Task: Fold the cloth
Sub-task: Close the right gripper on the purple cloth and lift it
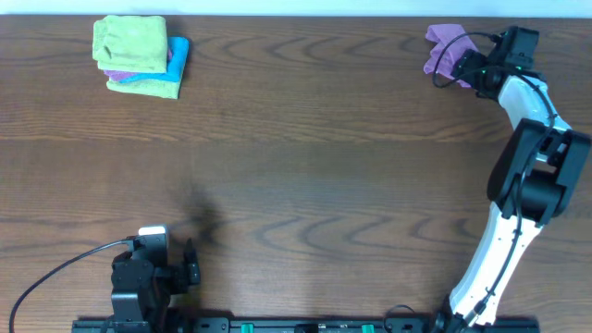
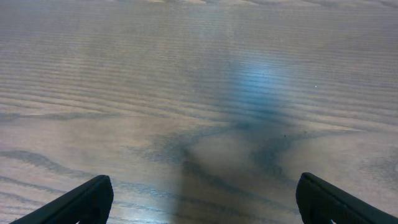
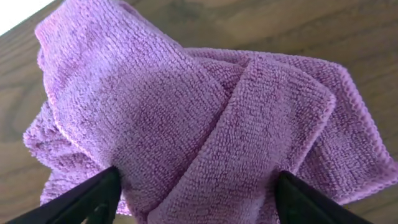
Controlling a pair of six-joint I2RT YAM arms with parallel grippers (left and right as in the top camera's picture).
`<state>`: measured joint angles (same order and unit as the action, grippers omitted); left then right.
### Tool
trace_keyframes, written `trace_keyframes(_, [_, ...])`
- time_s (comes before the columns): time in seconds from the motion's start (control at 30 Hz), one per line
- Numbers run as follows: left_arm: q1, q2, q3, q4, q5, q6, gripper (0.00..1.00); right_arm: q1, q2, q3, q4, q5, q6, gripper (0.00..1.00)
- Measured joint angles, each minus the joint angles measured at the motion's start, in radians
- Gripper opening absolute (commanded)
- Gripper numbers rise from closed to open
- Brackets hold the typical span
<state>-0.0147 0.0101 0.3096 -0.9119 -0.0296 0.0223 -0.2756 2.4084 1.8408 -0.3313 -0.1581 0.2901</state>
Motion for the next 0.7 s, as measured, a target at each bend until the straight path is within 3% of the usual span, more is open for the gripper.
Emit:
trace_keyframes(0.17, [0.0,0.0,0.0,0.0,0.0,0.0,0.95,0.0,0.001,0.0,0.0,0.0,0.003,0.39])
trace_keyframes(0.23, [0.0,0.0,0.0,0.0,0.0,0.0,0.95,0.0,0.001,0.0,0.0,0.002,0.011,0.22])
trace_keyframes(0.3, [0.0,0.0,0.0,0.0,0.0,0.0,0.95,0.0,0.001,0.0,-0.001,0.0,0.009,0.11])
trace_keyframes(0.43, [0.0,0.0,0.0,0.0,0.0,0.0,0.95,0.0,0.001,0.0,-0.011,0.0,0.011,0.02])
trace_keyframes(0.7, [0.0,0.0,0.0,0.0,0.0,0.0,0.95,0.002,-0.06,0.0,-0.108,0.0,0.008,0.02])
